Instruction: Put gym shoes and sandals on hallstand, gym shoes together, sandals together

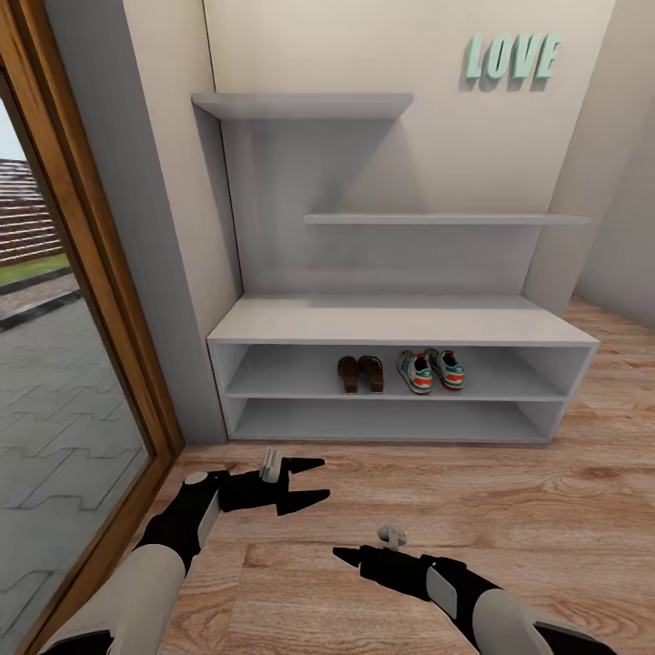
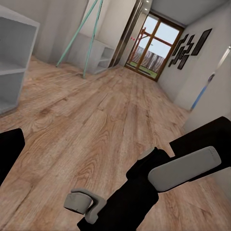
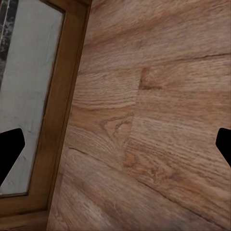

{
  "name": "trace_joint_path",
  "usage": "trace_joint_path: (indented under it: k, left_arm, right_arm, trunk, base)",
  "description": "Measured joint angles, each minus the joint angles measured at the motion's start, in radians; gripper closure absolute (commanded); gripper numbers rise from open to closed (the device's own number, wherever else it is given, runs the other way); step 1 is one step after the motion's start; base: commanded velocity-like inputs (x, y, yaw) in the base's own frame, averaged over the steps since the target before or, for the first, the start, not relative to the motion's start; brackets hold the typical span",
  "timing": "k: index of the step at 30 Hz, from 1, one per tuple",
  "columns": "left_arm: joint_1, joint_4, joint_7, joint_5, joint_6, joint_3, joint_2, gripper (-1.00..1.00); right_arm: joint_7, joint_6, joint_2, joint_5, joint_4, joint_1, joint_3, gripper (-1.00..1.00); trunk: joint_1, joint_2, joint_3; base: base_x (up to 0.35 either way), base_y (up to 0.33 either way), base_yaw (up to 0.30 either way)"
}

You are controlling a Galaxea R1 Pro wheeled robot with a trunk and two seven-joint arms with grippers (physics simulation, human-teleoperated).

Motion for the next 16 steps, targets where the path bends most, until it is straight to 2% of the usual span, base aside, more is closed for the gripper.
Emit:
trace_joint_path:
  k: [16]
  left_arm:
    - [0.000,0.000,0.000,0.000,0.000,0.000,0.000,-1.00]
  right_arm:
    - [0.000,0.000,0.000,0.000,0.000,0.000,0.000,-1.00]
  trunk:
    - [0.000,0.000,0.000]
  base:
    - [0.000,0.000,0.000]
